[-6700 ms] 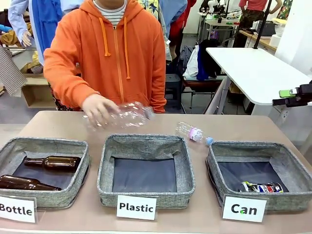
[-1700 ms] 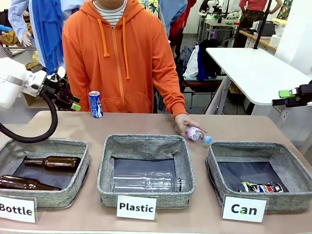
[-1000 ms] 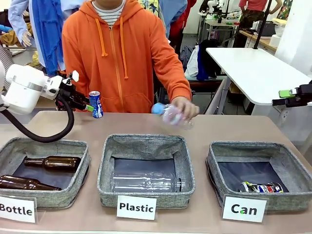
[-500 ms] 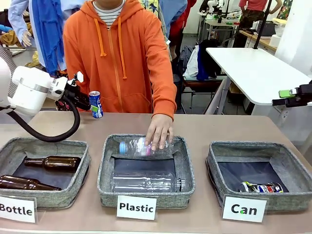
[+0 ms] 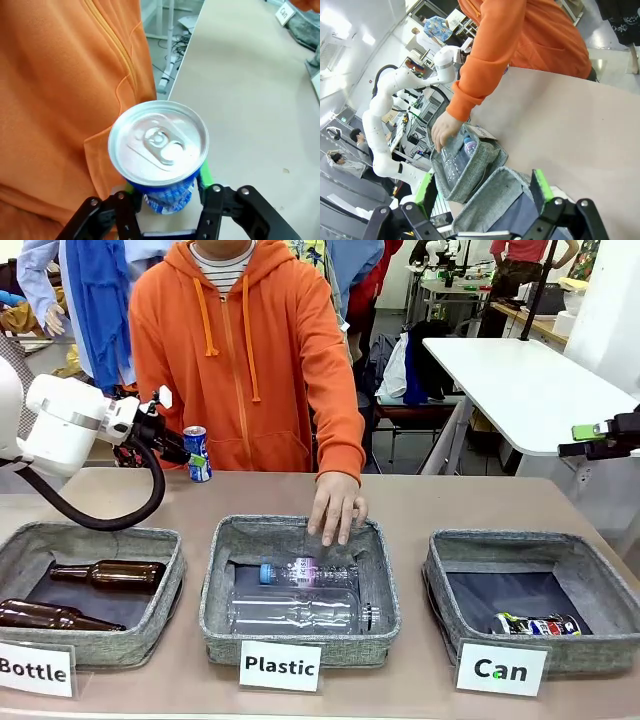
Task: Sort the can waste into the basket.
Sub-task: Pick up the can waste from the table and place it in the right Fabric basket.
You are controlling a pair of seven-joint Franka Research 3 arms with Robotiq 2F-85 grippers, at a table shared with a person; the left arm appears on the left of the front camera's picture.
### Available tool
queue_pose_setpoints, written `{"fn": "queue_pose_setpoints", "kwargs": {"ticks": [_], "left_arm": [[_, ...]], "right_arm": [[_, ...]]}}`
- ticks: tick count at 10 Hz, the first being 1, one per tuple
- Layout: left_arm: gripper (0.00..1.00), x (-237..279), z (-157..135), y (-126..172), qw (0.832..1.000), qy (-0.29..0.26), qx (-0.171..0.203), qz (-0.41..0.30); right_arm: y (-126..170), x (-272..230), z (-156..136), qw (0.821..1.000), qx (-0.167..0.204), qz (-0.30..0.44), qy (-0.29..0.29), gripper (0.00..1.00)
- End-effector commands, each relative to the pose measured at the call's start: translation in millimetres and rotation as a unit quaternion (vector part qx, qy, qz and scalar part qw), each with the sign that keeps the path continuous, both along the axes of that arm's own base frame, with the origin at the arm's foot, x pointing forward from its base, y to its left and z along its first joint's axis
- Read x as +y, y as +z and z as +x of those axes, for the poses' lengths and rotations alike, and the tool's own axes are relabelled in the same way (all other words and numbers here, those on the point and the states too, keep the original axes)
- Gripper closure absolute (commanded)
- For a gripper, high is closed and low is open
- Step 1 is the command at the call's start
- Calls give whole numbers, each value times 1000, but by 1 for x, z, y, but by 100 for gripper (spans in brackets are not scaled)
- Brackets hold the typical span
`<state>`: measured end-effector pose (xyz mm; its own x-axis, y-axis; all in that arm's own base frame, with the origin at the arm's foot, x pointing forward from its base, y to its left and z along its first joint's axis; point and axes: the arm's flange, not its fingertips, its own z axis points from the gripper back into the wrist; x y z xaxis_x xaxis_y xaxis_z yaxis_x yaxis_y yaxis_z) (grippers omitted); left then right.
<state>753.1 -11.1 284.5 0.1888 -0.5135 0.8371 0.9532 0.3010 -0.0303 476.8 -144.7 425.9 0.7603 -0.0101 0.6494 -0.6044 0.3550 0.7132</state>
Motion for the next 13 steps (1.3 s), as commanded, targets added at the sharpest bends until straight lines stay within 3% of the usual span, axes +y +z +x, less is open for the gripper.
{"fn": "queue_pose_setpoints", "kwargs": {"ticks": [1, 3, 6, 7, 9, 12, 13], "left_arm": [[83, -2, 5, -2, 1000, -20, -5, -12], [100, -1, 3, 0, 999, -40, 2, -20], [100, 7, -21, 15, 997, -65, 9, -27], [100, 17, -43, 30, 997, -75, 17, -26], [100, 47, -102, 71, 995, -98, -3, -18], [100, 91, -202, 132, 984, -178, -25, 16], [85, 107, -239, 158, 984, -175, -15, 34]], "right_arm": [[-1, 1, -5, 1000, -10, -12, 0, 0], [-1, 1, -5, 1000, -10, -12, 0, 0], [-1, 1, -5, 1000, -10, -12, 0, 0], [-1, 1, -5, 1000, -10, -12, 0, 0], [-1, 1, -5, 1000, -10, -12, 0, 0], [-1, 1, -5, 1000, -10, -12, 0, 0], [-1, 1, -5, 1000, -10, -12, 0, 0]]}}
